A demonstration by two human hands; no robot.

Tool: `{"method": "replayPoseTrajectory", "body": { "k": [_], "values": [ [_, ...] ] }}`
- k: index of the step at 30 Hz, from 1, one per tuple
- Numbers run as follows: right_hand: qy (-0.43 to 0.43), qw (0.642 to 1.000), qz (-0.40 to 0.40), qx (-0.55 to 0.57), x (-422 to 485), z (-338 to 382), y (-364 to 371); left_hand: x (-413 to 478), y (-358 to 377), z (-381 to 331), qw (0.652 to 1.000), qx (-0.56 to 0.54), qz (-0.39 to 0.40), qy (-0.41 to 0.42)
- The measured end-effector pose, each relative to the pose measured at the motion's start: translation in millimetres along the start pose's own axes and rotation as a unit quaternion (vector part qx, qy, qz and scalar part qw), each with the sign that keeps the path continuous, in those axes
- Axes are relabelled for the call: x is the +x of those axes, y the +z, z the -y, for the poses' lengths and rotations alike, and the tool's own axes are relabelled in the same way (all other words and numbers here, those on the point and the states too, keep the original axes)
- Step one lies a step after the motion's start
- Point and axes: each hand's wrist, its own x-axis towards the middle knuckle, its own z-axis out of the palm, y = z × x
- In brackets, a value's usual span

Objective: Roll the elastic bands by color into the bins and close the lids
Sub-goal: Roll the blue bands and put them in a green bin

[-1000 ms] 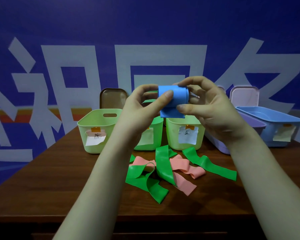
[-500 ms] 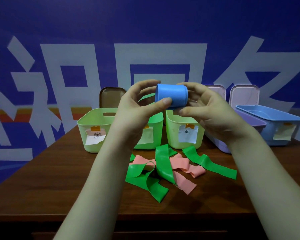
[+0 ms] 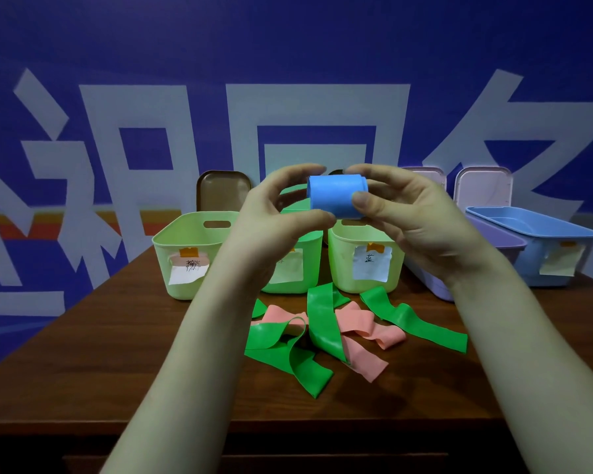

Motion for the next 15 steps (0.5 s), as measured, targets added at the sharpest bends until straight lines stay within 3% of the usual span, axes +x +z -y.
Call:
{"method": "replayPoseTrajectory", "body": {
  "k": [15],
  "values": [
    [0.035,0.999,0.010,0.027,4,-20,-5,7,-3,19,0.998,-0.019,-0.037,-0.051]
  ]
}}
